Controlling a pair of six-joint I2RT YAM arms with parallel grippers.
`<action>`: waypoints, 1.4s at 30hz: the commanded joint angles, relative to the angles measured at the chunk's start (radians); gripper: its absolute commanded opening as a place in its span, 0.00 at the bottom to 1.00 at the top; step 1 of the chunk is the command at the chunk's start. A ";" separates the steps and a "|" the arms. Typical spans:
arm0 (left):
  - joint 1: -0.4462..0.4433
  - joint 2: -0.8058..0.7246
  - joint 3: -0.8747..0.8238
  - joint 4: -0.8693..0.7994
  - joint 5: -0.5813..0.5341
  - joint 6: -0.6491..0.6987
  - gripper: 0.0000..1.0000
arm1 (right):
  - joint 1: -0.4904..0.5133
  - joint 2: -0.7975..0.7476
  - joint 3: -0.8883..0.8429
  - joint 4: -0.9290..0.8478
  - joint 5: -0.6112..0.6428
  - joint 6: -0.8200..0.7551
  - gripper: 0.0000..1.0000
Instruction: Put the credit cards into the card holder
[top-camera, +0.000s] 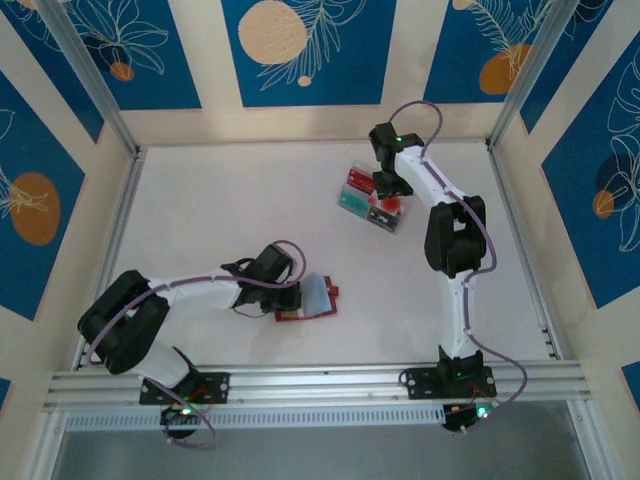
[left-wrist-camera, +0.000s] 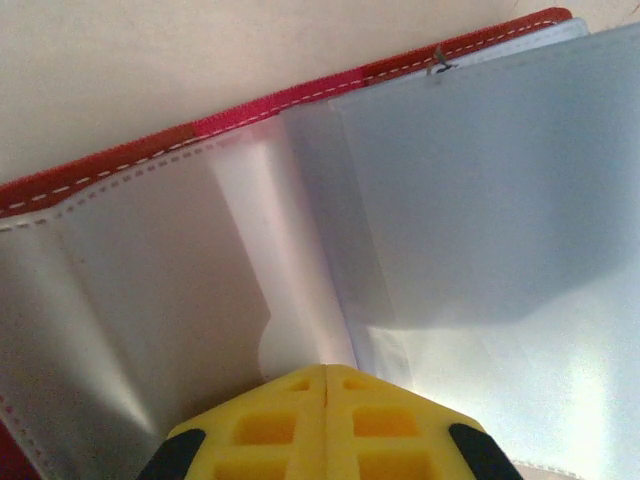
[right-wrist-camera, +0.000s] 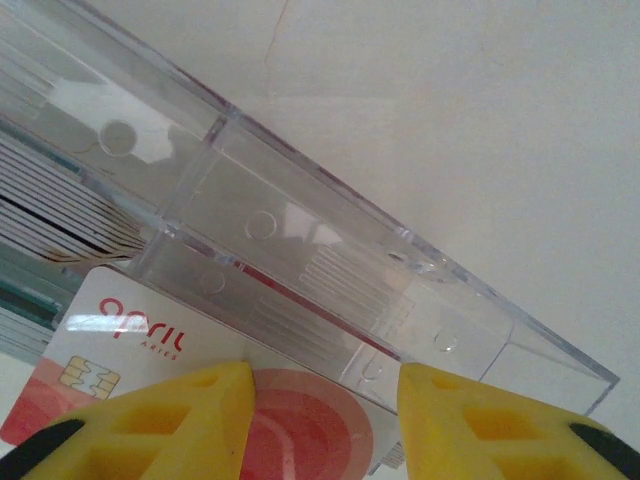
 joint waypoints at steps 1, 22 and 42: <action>0.018 -0.024 -0.010 0.006 -0.007 -0.007 0.00 | -0.008 0.048 -0.004 -0.033 -0.068 0.020 0.45; 0.095 -0.147 0.171 -0.138 0.020 -0.008 0.00 | -0.039 0.059 -0.063 -0.018 -0.166 0.036 0.38; 0.108 0.674 0.814 0.644 0.350 -0.477 0.24 | -0.060 0.106 -0.017 -0.061 -0.202 0.045 0.36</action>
